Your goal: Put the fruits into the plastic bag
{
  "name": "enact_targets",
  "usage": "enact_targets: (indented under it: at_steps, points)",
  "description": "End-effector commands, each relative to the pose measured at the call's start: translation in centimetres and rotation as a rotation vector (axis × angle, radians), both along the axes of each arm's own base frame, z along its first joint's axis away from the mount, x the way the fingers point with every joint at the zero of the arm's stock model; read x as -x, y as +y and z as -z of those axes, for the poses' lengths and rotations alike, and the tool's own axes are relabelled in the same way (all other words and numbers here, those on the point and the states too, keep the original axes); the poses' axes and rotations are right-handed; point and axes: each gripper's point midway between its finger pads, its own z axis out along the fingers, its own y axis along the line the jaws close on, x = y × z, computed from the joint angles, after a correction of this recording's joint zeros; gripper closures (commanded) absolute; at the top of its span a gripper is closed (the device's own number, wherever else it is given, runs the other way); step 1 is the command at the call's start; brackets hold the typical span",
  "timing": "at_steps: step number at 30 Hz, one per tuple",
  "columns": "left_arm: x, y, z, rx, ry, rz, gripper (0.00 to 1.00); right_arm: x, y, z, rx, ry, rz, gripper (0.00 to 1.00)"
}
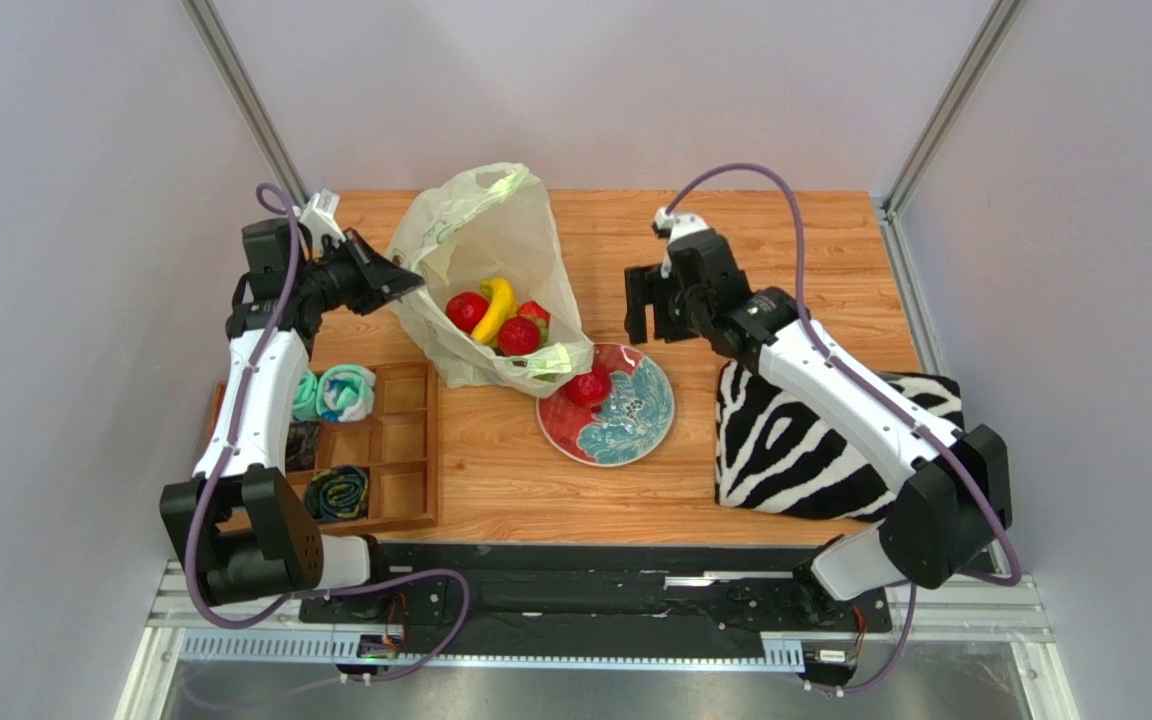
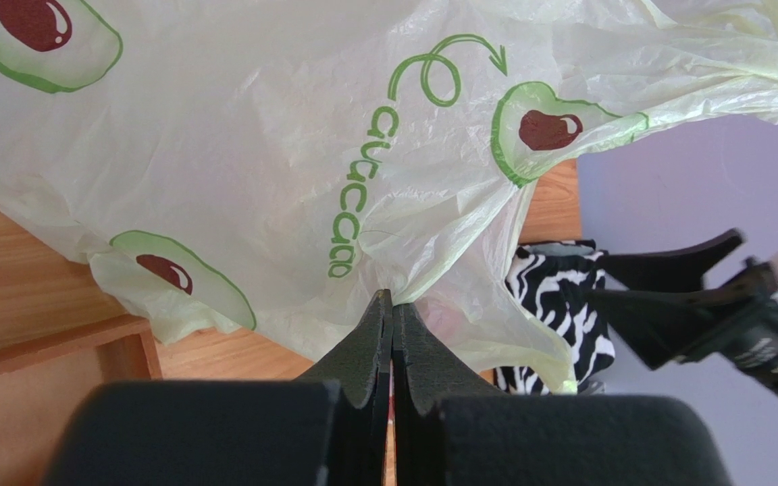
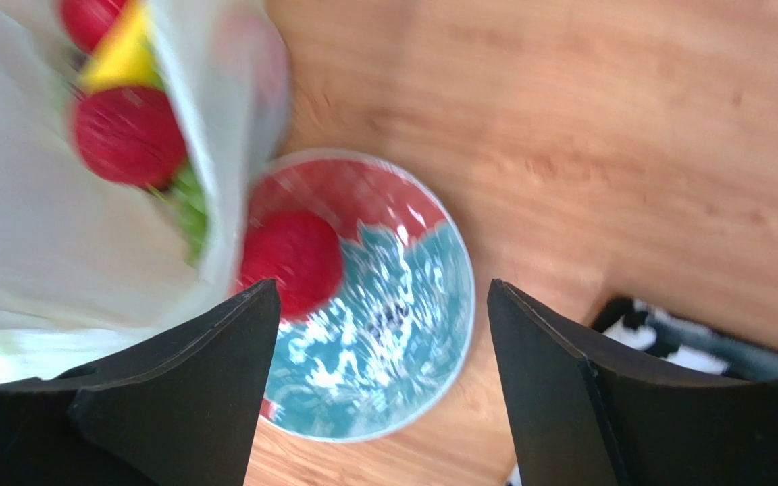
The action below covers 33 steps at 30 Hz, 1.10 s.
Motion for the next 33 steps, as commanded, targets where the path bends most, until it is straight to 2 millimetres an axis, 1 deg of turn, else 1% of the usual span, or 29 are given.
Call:
enact_targets:
  at_steps: [1, 2, 5, 7, 9, 10, 11, 12, 14, 15, 16, 17, 18, 19, 22, 24, 25, 28, 33]
  points:
    - [-1.0, 0.8, -1.3, -0.017, -0.056, -0.002, 1.0, 1.8, -0.4, 4.8, 0.049, 0.09, -0.011, 0.21]
    - [-1.0, 0.9, -1.3, -0.017, -0.056, -0.003, 1.0, 2.3, -0.5, 6.1, 0.059, 0.12, -0.016, 0.22]
    - [-0.9, 1.0, -1.3, -0.019, -0.056, -0.004, 1.0, 2.8, 0.6, 8.1, 0.058, 0.162, -0.053, 0.23]
    - [-0.8, 0.9, -1.3, -0.02, -0.053, -0.003, 1.0, 3.1, 1.8, 8.4, 0.053, 0.164, -0.096, 0.23]
    - [-0.8, 1.0, -1.2, -0.019, -0.051, -0.005, 1.0, 2.8, 3.2, 8.5, 0.047, 0.158, -0.131, 0.23]
    - [-0.8, 1.0, -1.3, -0.02, -0.055, -0.005, 1.0, 3.3, 4.3, 8.7, 0.044, 0.161, -0.172, 0.23]
    - [-0.8, 1.0, -1.3, -0.02, -0.053, -0.005, 1.0, 3.2, 5.0, 9.2, 0.039, 0.171, -0.19, 0.23]
    - [-0.7, 0.9, -1.3, -0.019, -0.053, -0.005, 1.0, 2.9, 5.8, 9.0, 0.033, 0.167, -0.205, 0.23]
    - [-0.7, 0.9, -1.3, -0.017, -0.053, -0.006, 1.0, 2.7, 6.8, 9.5, 0.032, 0.173, -0.222, 0.23]
    - [-0.6, 0.9, -1.3, -0.019, -0.053, -0.007, 1.0, 2.2, 7.4, 10.2, 0.042, 0.187, -0.229, 0.23]
    - [-0.6, 0.9, -1.4, -0.02, -0.054, -0.007, 1.0, 1.9, 7.8, 10.2, 0.044, 0.186, -0.236, 0.23]
    - [-0.6, 0.9, -1.4, -0.023, -0.057, -0.006, 1.0, 1.7, 8.2, 10.5, 0.054, 0.192, -0.249, 0.23]
    - [-0.5, 0.9, -1.5, -0.023, -0.057, -0.007, 1.0, 1.5, 8.6, 11.4, 0.062, 0.209, -0.262, 0.22]
    - [-0.5, 0.9, -1.6, -0.024, -0.06, -0.007, 1.0, 0.8, 9.3, 10.6, 0.051, 0.191, -0.269, 0.22]
    - [-0.4, 1.0, -1.5, -0.026, -0.059, -0.011, 1.0, 0.2, 10.3, 11.0, 0.063, 0.198, -0.289, 0.22]
    - [-0.3, 1.0, -1.4, -0.028, -0.057, -0.011, 1.0, 0.0, 10.6, 11.4, 0.071, 0.204, -0.299, 0.22]
    - [-0.3, 1.1, -1.5, -0.029, -0.059, -0.012, 1.0, -0.1, 10.6, 12.0, 0.082, 0.213, -0.296, 0.22]
    - [-0.3, 1.1, -1.4, -0.028, -0.054, -0.014, 1.0, -0.3, 10.4, 12.7, 0.104, 0.233, -0.281, 0.22]
    - [-0.4, 1.1, -1.4, -0.027, -0.055, -0.013, 1.0, 0.6, 9.4, 14.0, 0.138, 0.263, -0.269, 0.22]
